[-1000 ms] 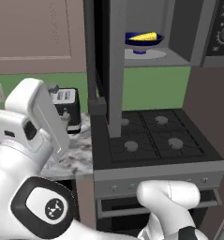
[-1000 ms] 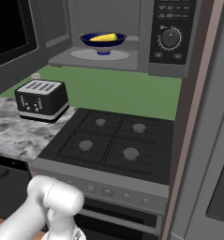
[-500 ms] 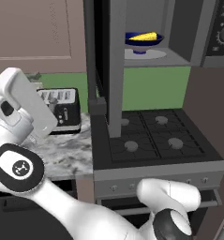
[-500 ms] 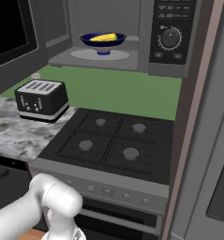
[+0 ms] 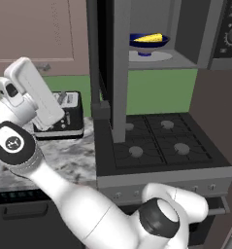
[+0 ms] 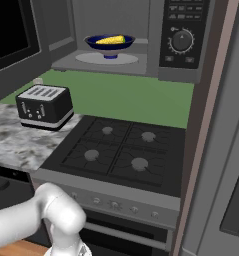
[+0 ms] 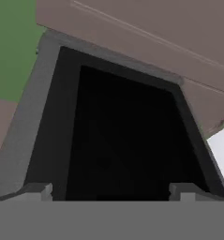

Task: Place the bowl containing the corn and tomato in the microwave. Close the microwave door and press the start button to microwave the meal.

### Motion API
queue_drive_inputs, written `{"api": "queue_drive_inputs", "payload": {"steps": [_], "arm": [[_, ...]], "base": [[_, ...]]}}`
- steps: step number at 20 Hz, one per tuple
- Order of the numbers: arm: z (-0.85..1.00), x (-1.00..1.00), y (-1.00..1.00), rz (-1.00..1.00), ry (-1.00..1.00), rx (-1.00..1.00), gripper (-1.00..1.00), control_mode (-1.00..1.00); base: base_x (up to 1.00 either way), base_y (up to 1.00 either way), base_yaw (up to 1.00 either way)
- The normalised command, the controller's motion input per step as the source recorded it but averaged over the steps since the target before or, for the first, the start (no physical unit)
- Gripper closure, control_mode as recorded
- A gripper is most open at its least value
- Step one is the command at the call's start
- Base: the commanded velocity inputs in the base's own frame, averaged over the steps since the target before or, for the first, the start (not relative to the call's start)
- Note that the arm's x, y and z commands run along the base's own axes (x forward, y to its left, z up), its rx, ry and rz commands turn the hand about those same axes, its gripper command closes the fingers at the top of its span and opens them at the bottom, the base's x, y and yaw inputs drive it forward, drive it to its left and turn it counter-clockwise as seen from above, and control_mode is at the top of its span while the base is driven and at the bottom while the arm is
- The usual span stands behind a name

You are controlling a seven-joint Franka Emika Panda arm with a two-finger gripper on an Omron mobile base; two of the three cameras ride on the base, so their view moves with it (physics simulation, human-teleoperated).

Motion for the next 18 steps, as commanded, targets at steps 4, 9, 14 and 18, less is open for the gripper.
{"api": "queue_drive_inputs", "payload": {"steps": [4,9,14,18], "arm": [[0.00,0.28,-0.74,-0.20,0.11,0.00,-1.00,-1.00],[0.02,0.01,-0.98,-0.16,0.02,0.02,-1.00,-1.00],[0.05,0.00,-1.00,-0.12,0.00,0.07,-1.00,-1.00],[0.01,0.00,-1.00,-0.10,0.00,0.13,-1.00,-1.00]], "base": [[0.00,0.00,0.00],[0.00,0.00,0.00],[0.00,0.00,0.00],[0.00,0.00,0.00]]}}
